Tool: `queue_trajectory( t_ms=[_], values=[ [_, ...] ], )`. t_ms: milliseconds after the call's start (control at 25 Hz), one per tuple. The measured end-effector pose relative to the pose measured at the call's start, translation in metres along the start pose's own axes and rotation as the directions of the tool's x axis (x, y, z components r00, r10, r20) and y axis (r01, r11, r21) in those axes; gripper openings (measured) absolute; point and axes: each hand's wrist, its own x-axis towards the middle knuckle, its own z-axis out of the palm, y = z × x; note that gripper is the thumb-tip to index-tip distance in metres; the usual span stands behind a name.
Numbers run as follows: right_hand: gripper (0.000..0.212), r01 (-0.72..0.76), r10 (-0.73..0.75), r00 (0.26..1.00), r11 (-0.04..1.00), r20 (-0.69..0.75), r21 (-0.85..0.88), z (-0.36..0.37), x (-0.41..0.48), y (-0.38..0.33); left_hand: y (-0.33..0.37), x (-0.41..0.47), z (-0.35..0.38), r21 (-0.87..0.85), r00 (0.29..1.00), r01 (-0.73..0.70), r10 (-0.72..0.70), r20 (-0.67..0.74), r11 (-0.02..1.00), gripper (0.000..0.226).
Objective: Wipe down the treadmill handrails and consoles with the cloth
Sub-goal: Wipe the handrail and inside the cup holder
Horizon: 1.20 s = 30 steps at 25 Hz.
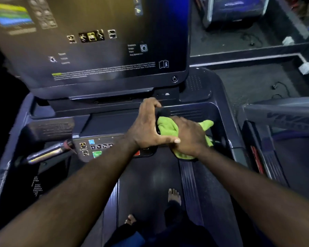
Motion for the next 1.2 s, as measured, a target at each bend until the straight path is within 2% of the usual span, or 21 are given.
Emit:
queue_trajectory(
  t_ms=[40, 80, 120, 200, 280, 360, 400, 440, 520, 560, 680, 760, 840, 920, 960, 1000, 1040, 1080, 1120, 1160, 1200],
  values=[
    [0.085, -0.025, 0.027, 1.0, 0.982, -0.006, 0.188, -0.005, -0.003, -0.008, 0.002, -0.012, -0.003, -0.034, 0.996, 0.044, -0.046, -0.073, 0.998, 0.107],
    [0.081, -0.053, 0.061, 0.998, 0.898, -0.006, 0.436, -0.012, -0.005, -0.015, 0.004, -0.025, -0.01, -0.057, 0.987, 0.085, -0.092, -0.13, 0.995, 0.101],
    [0.077, -0.044, 0.074, 0.997, 0.757, -0.018, 0.652, -0.018, -0.003, -0.018, 0.005, -0.036, -0.019, -0.083, 0.976, 0.129, -0.141, -0.167, 0.988, 0.094],
    [0.068, -0.044, 0.03, 0.999, 0.41, 0.035, 0.911, -0.038, -0.001, -0.033, 0.007, -0.051, -0.044, -0.236, 0.947, 0.234, -0.275, -0.163, 0.943, 0.08],
    [0.054, -0.093, -0.082, 0.991, 0.109, 0.102, 0.99, -0.062, -0.011, -0.068, 0.014, -0.06, -0.073, -0.451, 0.922, 0.318, -0.382, -0.058, 0.834, 0.073],
    [0.024, -0.181, -0.171, 0.972, -0.106, 0.162, 0.978, -0.078, -0.024, -0.108, 0.022, -0.072, -0.103, -0.565, 0.924, 0.336, -0.381, 0.041, 0.753, 0.073],
    [0.026, -0.21, -0.181, 0.967, -0.162, 0.18, 0.964, -0.083, -0.031, -0.128, 0.027, -0.079, -0.115, -0.6, 0.931, 0.333, -0.355, 0.087, 0.727, 0.074],
    [0.039, -0.215, -0.18, 0.966, -0.177, 0.183, 0.96, -0.084, -0.037, -0.146, 0.031, -0.091, -0.127, -0.617, 0.939, 0.324, -0.32, 0.122, 0.717, 0.076],
    [0.047, -0.193, -0.159, 0.974, -0.181, 0.165, 0.964, -0.079, -0.044, -0.181, 0.035, -0.115, -0.148, -0.604, 0.957, 0.285, -0.259, 0.133, 0.744, 0.079],
    [0.053, -0.166, -0.147, 0.979, -0.183, 0.14, 0.969, -0.076, -0.048, -0.197, 0.034, -0.126, -0.157, -0.589, 0.966, 0.246, -0.241, 0.088, 0.77, 0.08],
    [0.078, -0.138, -0.158, 0.981, -0.187, 0.108, 0.973, -0.067, -0.058, -0.235, 0.025, -0.151, -0.189, -0.546, 0.958, 0.091, -0.222, -0.179, 0.833, 0.066],
    [0.078, -0.168, -0.264, 0.956, -0.149, 0.124, 0.974, -0.059, -0.069, -0.255, 0.019, -0.164, -0.207, -0.393, 0.925, 0.028, -0.172, -0.338, 0.919, 0.057],
    [0.053, -0.18, -0.328, 0.928, 0.019, 0.176, 0.984, -0.045, -0.073, -0.273, 0.013, -0.177, -0.216, -0.254, 0.858, 0.04, -0.164, -0.487, 0.966, 0.063],
    [0.075, -0.133, -0.274, 0.939, 0.275, 0.21, 0.952, -0.028, -0.073, -0.282, 0.016, -0.188, -0.218, -0.201, 0.794, 0.055, -0.165, -0.585, 0.978, 0.066],
    [0.083, -0.105, -0.246, 0.947, 0.368, 0.206, 0.924, -0.021, -0.074, -0.288, 0.019, -0.192, -0.22, -0.08, 0.787, 0.041, -0.081, -0.612, 0.996, 0.06],
    [0.084, -0.081, -0.211, 0.96, 0.431, 0.187, 0.899, -0.018, -0.077, -0.296, 0.019, -0.196, -0.223, 0.106, 0.794, -0.021, 0.081, -0.603, 0.994, 0.052],
    [0.082, -0.042, -0.2, 0.967, 0.488, 0.159, 0.872, -0.016, -0.079, -0.302, 0.02, -0.199, -0.227, 0.254, 0.798, -0.146, 0.266, -0.542, 0.956, 0.045],
    [0.078, -0.005, -0.189, 0.974, 0.544, 0.128, 0.839, -0.016, -0.082, -0.308, 0.02, -0.203, -0.231, 0.315, 0.787, -0.286, 0.41, -0.462, 0.905, 0.04],
    [0.072, 0.013, -0.187, 0.975, 0.574, 0.116, 0.819, -0.018, -0.083, -0.311, 0.022, -0.207, -0.235, 0.291, 0.783, -0.376, 0.469, -0.408, 0.88, 0.037],
    [0.067, 0.009, -0.176, 0.977, 0.589, 0.117, 0.808, -0.021, -0.082, -0.311, 0.024, -0.21, -0.241, 0.231, 0.788, -0.409, 0.469, -0.399, 0.883, 0.033],
    [0.064, 0.003, -0.149, 0.983, 0.609, 0.111, 0.793, -0.023, -0.081, -0.31, 0.028, -0.211, -0.249, 0.163, 0.8, -0.383, 0.415, -0.434, 0.909, 0.027]
  ],
)
